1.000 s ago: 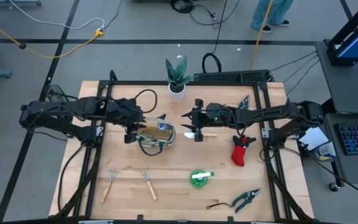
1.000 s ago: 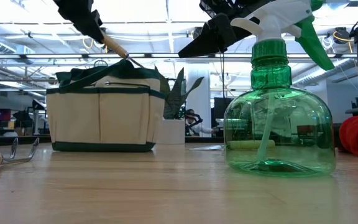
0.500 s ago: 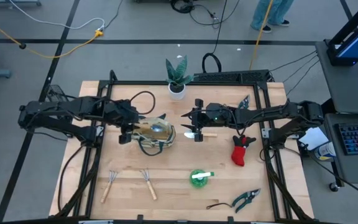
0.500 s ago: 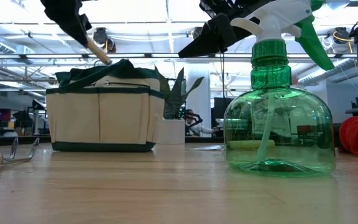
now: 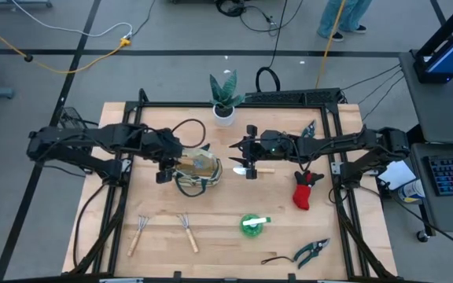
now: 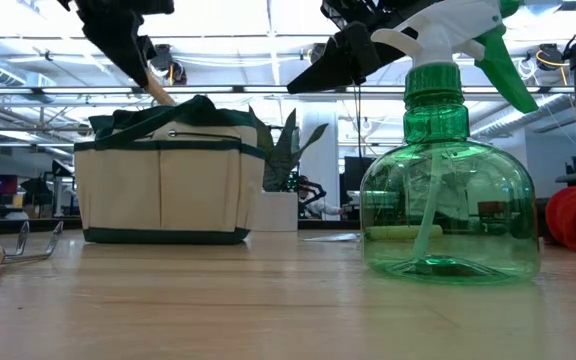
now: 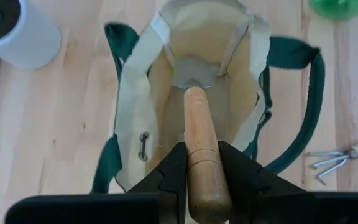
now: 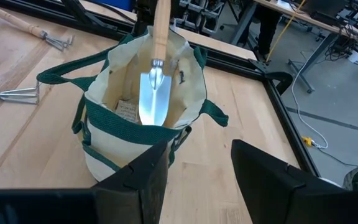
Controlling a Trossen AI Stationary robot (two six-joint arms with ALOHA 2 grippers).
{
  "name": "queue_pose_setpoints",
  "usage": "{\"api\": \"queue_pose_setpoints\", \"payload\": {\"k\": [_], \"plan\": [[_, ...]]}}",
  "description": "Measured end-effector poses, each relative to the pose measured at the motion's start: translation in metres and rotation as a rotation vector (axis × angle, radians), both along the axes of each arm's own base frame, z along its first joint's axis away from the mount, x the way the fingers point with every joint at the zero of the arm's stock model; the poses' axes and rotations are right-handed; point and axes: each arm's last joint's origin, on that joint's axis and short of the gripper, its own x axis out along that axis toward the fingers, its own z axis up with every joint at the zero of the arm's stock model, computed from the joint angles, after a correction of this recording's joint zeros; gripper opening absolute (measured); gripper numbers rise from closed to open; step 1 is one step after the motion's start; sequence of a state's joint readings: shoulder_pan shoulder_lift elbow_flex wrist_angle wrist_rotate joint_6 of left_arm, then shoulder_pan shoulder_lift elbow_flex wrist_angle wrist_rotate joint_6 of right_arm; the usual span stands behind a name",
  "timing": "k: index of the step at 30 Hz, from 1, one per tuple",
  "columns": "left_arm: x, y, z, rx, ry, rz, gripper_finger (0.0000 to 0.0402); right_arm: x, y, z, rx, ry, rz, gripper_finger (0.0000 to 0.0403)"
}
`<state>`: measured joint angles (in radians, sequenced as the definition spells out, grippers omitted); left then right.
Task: Pick & Place Garden tools in Gardening bag
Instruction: Put the top brown trowel into the white gardening bag
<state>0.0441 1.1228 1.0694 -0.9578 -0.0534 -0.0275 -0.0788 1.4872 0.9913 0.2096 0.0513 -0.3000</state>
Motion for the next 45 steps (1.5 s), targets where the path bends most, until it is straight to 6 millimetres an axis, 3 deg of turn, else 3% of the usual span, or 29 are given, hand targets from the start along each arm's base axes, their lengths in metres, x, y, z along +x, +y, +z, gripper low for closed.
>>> {"api": "queue_pose_setpoints", "payload": {"k": [20,45], "plan": [[0.032,0.002,-0.020,0.008,0.027,-0.023,0.0069,0.000,0.000,0.000,0.007,0.003,-0.002,0.0171],[0.049,0.002,-0.034,0.008,0.050,-0.036,0.0069,0.000,0.001,0.000,0.011,0.003,-0.001,0.0171]]}}
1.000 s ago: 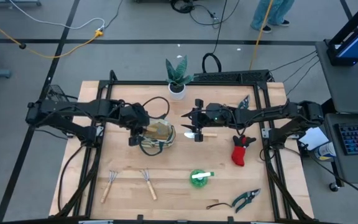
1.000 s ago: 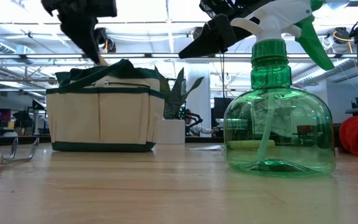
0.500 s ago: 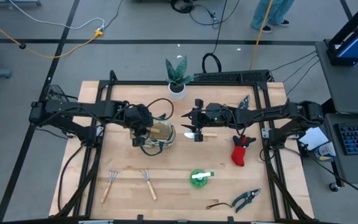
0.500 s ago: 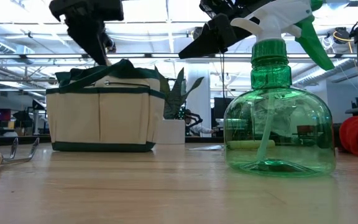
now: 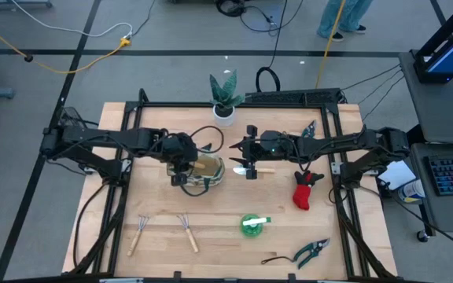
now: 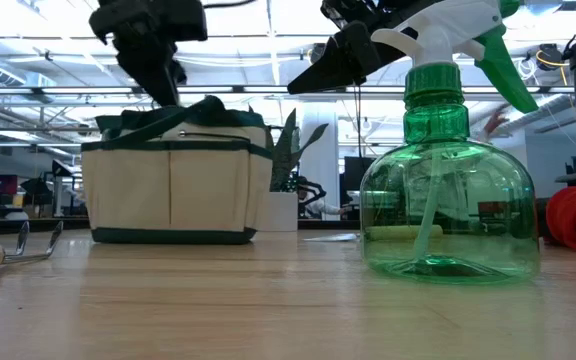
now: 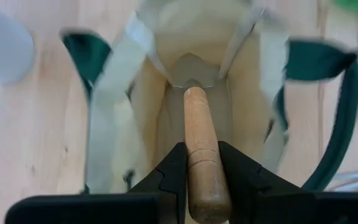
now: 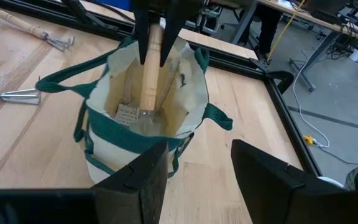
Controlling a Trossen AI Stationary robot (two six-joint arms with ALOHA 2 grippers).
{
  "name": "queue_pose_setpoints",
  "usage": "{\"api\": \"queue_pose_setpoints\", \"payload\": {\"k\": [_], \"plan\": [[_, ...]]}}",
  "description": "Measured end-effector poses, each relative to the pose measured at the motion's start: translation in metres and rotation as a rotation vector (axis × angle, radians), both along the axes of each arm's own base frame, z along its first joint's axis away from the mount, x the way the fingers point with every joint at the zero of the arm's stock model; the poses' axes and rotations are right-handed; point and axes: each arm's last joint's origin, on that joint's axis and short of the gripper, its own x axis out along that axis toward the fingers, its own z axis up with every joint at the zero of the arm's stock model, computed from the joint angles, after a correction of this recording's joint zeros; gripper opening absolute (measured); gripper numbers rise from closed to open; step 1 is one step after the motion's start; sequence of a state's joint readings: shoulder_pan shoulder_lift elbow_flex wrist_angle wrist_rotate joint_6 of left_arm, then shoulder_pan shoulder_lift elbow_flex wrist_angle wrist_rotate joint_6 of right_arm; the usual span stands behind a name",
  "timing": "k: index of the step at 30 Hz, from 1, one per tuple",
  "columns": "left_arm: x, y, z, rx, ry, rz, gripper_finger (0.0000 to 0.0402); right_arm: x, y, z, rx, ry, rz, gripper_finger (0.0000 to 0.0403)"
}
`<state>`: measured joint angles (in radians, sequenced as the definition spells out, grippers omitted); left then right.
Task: Pick & Place Garden tools in Gardening bag
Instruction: Put the top brown trowel into the white gardening bag
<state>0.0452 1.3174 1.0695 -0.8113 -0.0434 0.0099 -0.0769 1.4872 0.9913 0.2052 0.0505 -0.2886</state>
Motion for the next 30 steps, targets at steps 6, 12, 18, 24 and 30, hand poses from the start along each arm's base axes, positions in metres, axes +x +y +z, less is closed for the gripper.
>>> {"api": "queue_pose_setpoints", "payload": {"k": [6,12,18,24,30], "plan": [[0.001,0.000,-0.001,0.004,0.001,-0.008,0.0069,0.000,0.000,0.000,0.013,-0.002,-0.005,0.0171],[0.001,0.000,-0.014,0.005,-0.002,-0.010,0.0069,0.000,0.000,0.000,0.013,-0.002,-0.005,0.0171],[0.001,0.000,-0.025,0.006,-0.014,-0.010,0.0069,0.000,0.000,0.000,0.013,-0.002,-0.005,0.0171],[0.000,0.006,-0.030,0.007,-0.004,0.009,0.0069,0.000,0.000,0.000,0.013,-0.002,-0.005,0.0171],[-0.002,0.014,-0.032,-0.001,-0.001,0.036,0.0069,0.000,0.000,0.000,0.013,-0.002,-0.005,0.0171]]}}
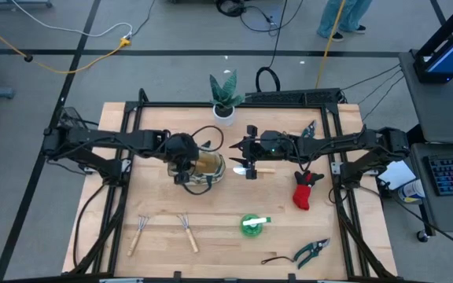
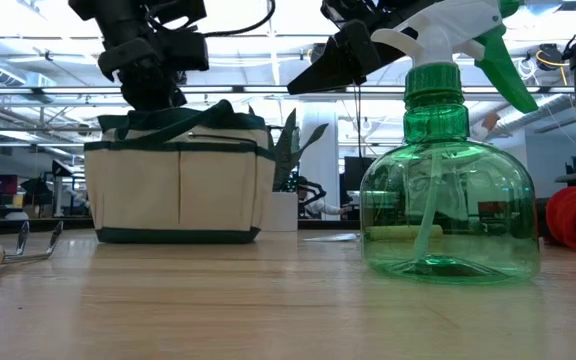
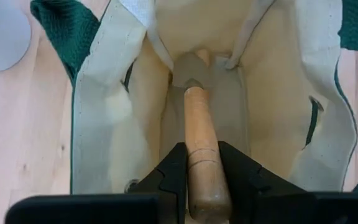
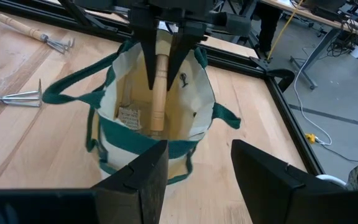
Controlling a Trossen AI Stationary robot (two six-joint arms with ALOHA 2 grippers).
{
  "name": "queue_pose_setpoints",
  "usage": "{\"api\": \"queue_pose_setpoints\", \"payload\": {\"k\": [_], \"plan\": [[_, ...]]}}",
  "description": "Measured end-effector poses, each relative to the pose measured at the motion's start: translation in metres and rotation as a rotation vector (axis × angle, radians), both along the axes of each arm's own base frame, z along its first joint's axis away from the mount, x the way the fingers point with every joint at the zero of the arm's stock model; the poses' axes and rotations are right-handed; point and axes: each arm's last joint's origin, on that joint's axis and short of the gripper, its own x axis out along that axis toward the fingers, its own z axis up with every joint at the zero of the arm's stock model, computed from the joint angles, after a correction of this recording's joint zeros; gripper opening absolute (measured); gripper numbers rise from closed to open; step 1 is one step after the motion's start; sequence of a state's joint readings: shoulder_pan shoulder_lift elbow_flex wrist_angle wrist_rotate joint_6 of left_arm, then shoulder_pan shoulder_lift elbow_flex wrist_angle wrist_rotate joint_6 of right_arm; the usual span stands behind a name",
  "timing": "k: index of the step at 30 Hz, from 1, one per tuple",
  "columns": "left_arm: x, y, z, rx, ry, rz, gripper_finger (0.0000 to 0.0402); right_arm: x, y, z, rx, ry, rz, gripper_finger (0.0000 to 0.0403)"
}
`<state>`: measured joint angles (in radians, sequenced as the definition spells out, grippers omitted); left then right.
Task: Pick & Place Garden tools in Gardening bag
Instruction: Put the top brown trowel into the white gardening bag
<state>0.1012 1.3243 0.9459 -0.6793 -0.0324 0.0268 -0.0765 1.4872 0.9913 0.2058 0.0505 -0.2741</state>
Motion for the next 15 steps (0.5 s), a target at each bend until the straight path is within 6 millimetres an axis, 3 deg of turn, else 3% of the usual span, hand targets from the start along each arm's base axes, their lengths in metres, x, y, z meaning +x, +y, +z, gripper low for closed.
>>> {"api": "queue_pose_setpoints", "payload": {"k": [15], "plan": [[0.009,0.003,-0.017,-0.058,0.060,-0.058,0.0069,0.000,0.000,0.000,-0.001,0.000,0.000,0.0171]]}}
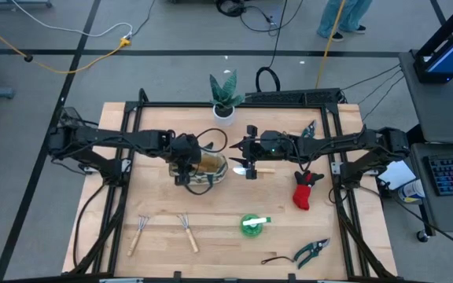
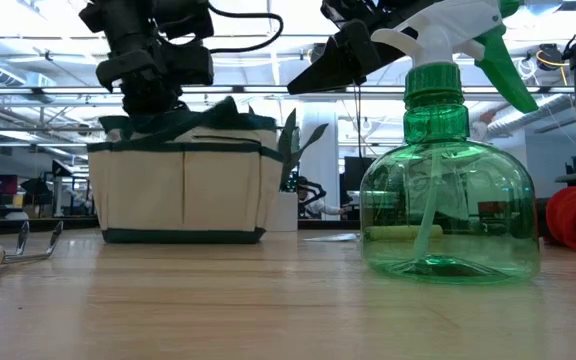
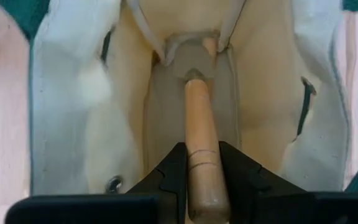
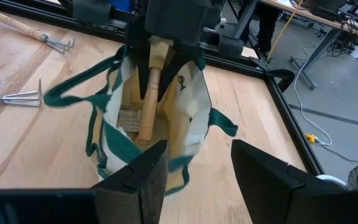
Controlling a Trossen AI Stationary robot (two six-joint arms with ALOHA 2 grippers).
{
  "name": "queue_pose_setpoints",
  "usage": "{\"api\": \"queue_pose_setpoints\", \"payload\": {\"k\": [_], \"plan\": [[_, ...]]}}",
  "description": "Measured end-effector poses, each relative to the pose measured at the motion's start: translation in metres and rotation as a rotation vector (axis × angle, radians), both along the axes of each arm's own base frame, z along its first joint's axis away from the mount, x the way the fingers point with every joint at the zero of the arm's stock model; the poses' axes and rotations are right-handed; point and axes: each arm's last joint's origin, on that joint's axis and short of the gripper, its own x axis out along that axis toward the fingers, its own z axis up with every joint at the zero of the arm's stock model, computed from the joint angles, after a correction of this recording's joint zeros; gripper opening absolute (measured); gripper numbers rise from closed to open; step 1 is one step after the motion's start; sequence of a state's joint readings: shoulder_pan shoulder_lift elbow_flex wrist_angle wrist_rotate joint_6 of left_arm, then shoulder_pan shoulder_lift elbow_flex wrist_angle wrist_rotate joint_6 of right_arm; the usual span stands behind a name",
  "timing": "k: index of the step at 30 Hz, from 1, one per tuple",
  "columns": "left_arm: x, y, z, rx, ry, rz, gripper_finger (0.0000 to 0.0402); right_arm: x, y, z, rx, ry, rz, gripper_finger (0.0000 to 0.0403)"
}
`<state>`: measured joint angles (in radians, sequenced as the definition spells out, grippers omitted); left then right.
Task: Pick & Place Garden tools in Gardening bag
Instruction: Put the top brown trowel into the white gardening bag, then put the brown trowel into the white gardening bag
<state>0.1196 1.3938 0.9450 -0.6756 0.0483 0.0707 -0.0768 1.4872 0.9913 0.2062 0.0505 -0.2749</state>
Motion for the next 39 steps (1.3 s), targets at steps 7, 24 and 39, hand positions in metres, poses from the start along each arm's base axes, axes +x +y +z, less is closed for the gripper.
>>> {"api": "queue_pose_setpoints", "payload": {"k": [7,24,39], "plan": [[0.004,0.000,-0.008,-0.001,0.035,-0.003,0.0095,0.000,0.000,0.000,0.000,0.000,0.000,0.0171],[0.004,0.001,-0.011,0.010,0.054,-0.026,0.0096,0.000,0.000,0.000,0.000,0.000,0.000,0.0171],[0.004,0.001,-0.011,0.022,0.053,-0.060,0.0099,0.000,0.000,0.000,-0.001,0.001,0.001,0.0171]]}}
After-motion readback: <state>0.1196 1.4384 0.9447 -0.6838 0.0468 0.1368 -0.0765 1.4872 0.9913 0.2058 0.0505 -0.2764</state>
